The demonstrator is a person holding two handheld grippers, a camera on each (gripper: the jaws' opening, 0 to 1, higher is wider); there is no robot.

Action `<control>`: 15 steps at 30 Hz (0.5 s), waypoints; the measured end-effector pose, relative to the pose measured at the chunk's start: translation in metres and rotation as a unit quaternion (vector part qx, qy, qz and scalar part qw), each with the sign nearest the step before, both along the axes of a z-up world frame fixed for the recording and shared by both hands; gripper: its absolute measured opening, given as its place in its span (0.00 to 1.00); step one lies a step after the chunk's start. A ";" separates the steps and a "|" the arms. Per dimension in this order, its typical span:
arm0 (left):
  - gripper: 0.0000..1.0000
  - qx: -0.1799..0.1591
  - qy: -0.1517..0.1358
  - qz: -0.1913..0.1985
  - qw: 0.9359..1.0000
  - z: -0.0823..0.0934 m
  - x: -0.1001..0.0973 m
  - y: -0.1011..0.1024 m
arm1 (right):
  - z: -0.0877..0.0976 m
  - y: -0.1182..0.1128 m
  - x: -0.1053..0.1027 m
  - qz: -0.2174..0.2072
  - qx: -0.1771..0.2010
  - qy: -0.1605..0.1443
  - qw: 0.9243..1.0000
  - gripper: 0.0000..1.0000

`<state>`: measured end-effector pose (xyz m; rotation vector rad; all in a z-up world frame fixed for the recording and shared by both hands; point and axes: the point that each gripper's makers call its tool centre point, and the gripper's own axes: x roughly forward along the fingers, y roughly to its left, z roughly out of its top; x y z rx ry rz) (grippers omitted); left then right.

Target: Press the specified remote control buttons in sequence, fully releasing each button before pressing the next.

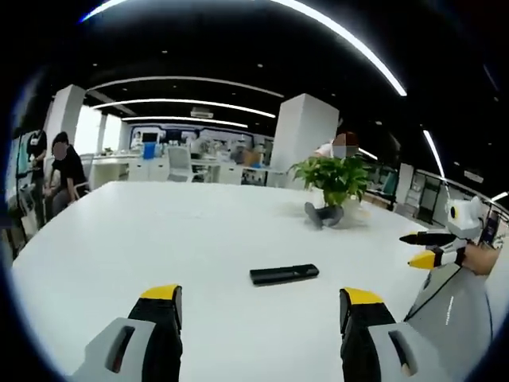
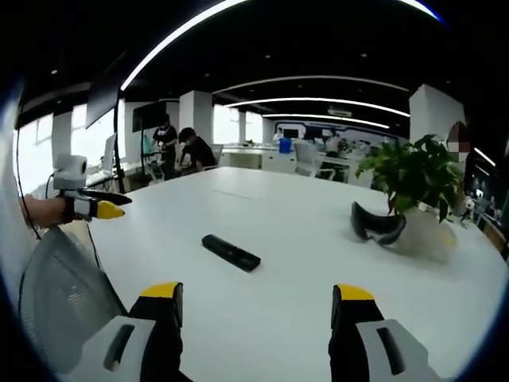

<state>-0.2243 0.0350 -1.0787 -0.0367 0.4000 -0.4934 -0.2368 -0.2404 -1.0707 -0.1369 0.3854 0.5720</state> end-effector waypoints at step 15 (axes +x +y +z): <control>0.78 0.069 0.111 -0.205 0.970 -0.029 0.050 -0.064 | -0.003 0.003 -0.003 0.015 -0.009 0.006 1.000 0.68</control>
